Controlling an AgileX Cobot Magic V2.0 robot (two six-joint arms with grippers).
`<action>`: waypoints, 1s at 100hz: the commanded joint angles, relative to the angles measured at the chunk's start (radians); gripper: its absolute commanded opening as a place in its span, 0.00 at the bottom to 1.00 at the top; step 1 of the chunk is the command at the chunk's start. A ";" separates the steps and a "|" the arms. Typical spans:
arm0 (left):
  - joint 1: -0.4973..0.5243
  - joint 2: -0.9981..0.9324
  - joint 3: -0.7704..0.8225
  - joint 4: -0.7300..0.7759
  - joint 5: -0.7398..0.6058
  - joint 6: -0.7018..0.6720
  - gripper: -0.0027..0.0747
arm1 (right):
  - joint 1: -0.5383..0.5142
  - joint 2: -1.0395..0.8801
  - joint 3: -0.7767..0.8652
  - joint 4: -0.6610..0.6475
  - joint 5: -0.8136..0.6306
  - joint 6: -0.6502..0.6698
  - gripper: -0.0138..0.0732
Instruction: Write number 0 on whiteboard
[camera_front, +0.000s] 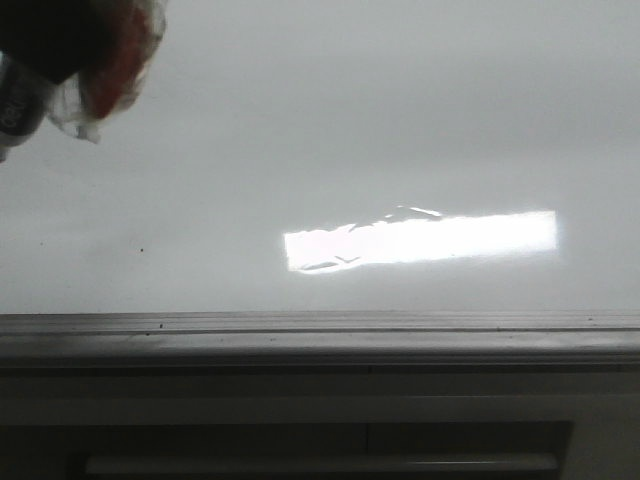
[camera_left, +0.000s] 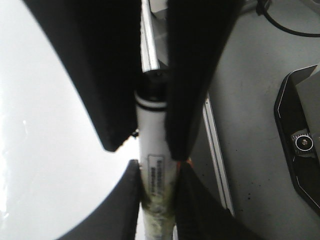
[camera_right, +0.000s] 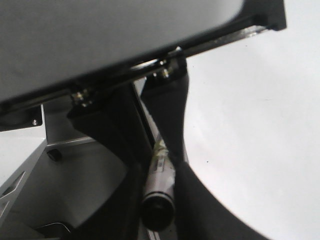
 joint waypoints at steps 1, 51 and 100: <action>-0.005 -0.018 -0.033 -0.004 -0.084 -0.007 0.01 | 0.000 0.001 -0.035 0.002 -0.045 -0.006 0.14; -0.005 -0.134 -0.033 -0.004 -0.253 -0.103 0.67 | -0.001 -0.036 -0.035 -0.053 0.127 0.023 0.08; 0.110 -0.492 0.089 0.352 -0.269 -0.935 0.01 | -0.001 -0.305 0.021 -0.388 0.476 0.333 0.08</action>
